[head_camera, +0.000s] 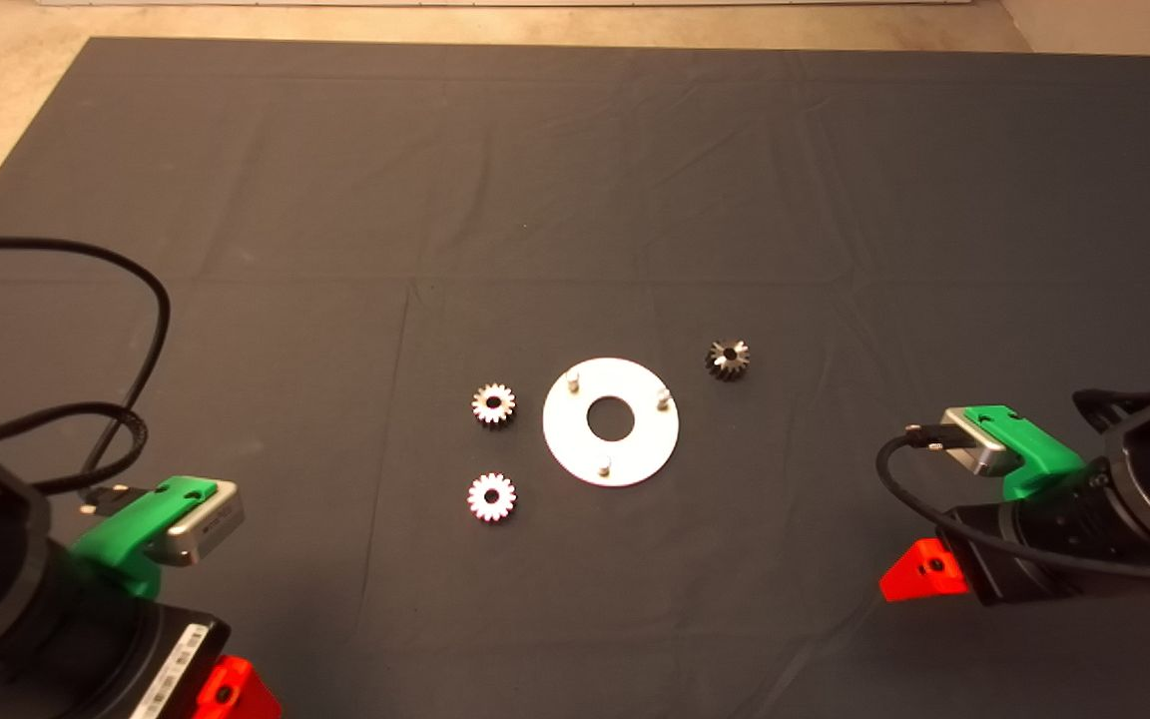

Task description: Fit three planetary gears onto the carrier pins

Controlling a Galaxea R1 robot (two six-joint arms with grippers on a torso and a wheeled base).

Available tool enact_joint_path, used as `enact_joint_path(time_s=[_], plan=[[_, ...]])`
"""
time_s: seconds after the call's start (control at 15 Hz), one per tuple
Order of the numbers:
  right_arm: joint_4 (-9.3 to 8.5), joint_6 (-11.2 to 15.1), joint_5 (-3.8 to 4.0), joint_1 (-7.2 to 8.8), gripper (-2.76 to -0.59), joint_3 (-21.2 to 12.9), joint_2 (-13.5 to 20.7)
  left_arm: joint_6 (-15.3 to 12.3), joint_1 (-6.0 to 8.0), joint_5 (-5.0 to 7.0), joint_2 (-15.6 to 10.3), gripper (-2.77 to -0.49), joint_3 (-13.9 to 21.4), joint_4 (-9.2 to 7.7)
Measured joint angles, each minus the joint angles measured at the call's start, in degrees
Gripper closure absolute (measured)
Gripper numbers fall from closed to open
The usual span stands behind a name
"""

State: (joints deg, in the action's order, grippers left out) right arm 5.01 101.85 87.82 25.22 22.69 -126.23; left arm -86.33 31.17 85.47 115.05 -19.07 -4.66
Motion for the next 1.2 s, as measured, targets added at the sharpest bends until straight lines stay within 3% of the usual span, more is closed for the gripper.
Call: enact_joint_path(time_s=[0.73,1.0,1.2], plan=[[0.00,0.0,0.00,0.00,-2.76,0.0,0.0,-0.3,0.00,-0.44,0.1,-2.77,-0.3,0.22],[-0.11,0.0,0.02,0.00,-2.76,0.0,-0.2,-0.7,0.00,-0.55,1.5,-2.77,-5.4,1.41],[-0.15,0.0,0.02,-0.01,-2.76,0.0,-0.3,-1.4,0.00,-0.61,5.3,-2.77,-8.0,1.89]])
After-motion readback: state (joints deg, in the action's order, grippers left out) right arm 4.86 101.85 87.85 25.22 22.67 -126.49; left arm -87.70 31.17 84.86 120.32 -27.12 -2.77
